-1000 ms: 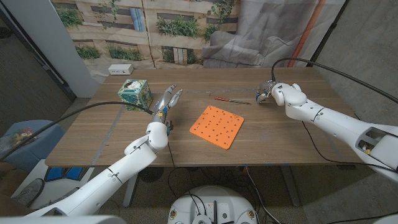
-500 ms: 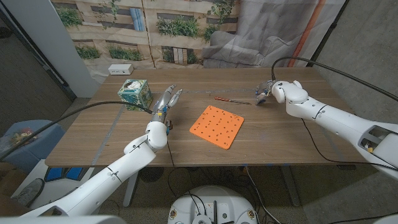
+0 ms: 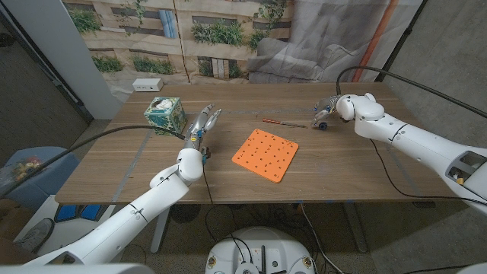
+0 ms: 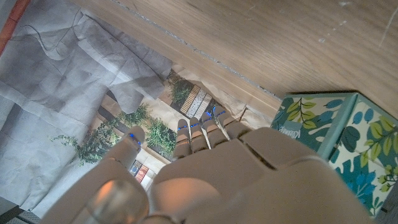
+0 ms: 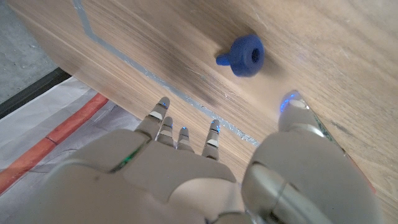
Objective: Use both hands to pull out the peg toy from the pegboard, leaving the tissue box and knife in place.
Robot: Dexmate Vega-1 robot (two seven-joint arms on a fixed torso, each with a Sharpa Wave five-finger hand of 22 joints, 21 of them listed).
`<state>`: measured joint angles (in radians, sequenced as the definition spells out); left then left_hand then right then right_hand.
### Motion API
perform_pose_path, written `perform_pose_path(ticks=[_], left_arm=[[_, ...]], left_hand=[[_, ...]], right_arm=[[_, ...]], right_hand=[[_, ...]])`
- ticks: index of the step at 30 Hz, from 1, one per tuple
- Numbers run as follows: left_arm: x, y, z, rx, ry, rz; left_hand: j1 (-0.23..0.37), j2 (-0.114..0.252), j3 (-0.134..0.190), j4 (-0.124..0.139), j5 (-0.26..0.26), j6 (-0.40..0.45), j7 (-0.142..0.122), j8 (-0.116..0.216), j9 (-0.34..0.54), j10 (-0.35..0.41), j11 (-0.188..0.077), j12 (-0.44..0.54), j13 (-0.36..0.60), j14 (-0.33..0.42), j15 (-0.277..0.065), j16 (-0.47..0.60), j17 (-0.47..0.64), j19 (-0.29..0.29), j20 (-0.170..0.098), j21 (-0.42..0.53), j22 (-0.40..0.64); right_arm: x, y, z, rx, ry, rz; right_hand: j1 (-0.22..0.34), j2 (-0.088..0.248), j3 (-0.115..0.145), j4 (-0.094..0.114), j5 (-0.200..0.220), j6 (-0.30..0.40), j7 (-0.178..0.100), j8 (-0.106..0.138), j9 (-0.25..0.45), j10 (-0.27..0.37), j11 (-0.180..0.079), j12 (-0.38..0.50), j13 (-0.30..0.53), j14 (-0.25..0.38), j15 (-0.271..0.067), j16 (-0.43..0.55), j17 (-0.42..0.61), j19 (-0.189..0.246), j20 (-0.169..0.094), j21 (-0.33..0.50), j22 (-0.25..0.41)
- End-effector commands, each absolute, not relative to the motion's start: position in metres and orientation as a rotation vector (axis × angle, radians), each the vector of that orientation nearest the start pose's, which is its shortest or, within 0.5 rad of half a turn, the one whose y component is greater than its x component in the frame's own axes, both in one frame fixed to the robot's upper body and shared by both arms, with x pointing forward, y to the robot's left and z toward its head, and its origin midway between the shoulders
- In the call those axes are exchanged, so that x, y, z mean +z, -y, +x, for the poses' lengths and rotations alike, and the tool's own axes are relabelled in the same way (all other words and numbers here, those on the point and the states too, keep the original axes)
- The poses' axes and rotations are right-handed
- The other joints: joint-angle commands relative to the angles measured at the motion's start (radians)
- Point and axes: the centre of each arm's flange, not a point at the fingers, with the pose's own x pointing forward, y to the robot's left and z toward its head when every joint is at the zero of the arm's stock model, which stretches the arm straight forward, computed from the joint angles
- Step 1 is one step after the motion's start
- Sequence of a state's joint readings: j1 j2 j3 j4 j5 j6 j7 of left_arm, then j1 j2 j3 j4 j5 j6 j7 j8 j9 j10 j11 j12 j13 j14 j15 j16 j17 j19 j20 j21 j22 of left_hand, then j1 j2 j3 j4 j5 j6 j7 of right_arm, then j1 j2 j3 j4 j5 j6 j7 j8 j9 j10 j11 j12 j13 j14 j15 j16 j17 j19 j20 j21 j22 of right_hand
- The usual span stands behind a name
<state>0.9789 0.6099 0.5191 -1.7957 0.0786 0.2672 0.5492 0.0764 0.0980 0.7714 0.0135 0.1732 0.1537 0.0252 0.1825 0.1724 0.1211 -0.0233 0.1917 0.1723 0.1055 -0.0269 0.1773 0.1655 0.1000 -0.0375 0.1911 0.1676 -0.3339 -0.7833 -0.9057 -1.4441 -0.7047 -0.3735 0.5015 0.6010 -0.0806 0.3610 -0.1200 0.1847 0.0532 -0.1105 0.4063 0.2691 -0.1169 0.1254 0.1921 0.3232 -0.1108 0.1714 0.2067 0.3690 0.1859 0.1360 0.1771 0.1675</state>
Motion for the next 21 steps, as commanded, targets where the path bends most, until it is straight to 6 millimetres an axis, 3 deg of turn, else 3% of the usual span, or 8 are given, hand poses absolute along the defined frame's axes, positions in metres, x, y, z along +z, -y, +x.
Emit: perform_pose_path(ticks=[1,7,15,21], left_arm=[[-0.04,-0.231,0.593,0.225,0.593,0.612],[-0.04,-0.235,0.597,0.202,0.604,0.565],[-0.038,-0.24,0.604,0.191,0.632,0.512],[-0.036,-0.244,0.609,0.178,0.653,0.489]], left_hand=[[0.007,0.077,0.002,-0.008,0.0,0.003,0.002,-0.002,0.002,0.002,0.005,-0.004,0.003,-0.004,0.004,-0.003,0.001,0.003,-0.067,0.0,0.002],[0.008,0.078,-0.001,-0.009,0.0,-0.001,0.003,-0.003,0.002,0.0,0.005,-0.005,0.003,-0.008,0.006,-0.003,0.002,0.002,-0.067,-0.001,0.002],[0.008,0.079,-0.003,-0.01,0.0,-0.007,0.004,-0.005,0.002,-0.005,0.004,-0.006,0.003,-0.011,0.007,-0.003,0.002,0.001,-0.065,-0.002,0.002],[0.006,0.078,-0.005,-0.007,0.0,-0.012,0.004,-0.006,0.002,-0.008,0.005,-0.006,0.003,-0.014,0.008,-0.003,0.003,0.0,-0.064,-0.002,0.002]], right_arm=[[0.071,0.298,0.672,0.032,0.067,-1.645],[0.066,0.308,0.669,0.032,0.141,-1.523],[0.061,0.321,0.662,0.011,0.245,-1.359],[0.056,0.326,0.658,0.001,0.304,-1.212]], right_hand=[[-0.02,-0.001,-0.003,0.004,0.0,-0.025,0.009,-0.015,-0.003,-0.007,0.001,0.008,0.003,-0.012,0.001,-0.001,0.004,-0.008,-0.002,0.002,0.003],[-0.035,0.007,-0.004,0.008,0.001,-0.044,0.011,-0.031,-0.009,0.011,-0.011,0.019,0.003,-0.01,-0.009,0.003,0.003,-0.01,-0.012,0.006,0.003],[-0.07,0.023,-0.009,0.012,0.001,-0.017,-0.038,-0.047,-0.035,0.054,-0.077,0.034,-0.008,0.014,-0.062,0.014,-0.004,0.018,-0.054,0.016,0.001],[-0.086,0.03,-0.013,0.011,0.004,-0.018,-0.045,-0.067,-0.054,0.07,-0.11,0.031,-0.023,0.02,-0.108,0.012,-0.016,0.033,-0.091,0.016,-0.001]])
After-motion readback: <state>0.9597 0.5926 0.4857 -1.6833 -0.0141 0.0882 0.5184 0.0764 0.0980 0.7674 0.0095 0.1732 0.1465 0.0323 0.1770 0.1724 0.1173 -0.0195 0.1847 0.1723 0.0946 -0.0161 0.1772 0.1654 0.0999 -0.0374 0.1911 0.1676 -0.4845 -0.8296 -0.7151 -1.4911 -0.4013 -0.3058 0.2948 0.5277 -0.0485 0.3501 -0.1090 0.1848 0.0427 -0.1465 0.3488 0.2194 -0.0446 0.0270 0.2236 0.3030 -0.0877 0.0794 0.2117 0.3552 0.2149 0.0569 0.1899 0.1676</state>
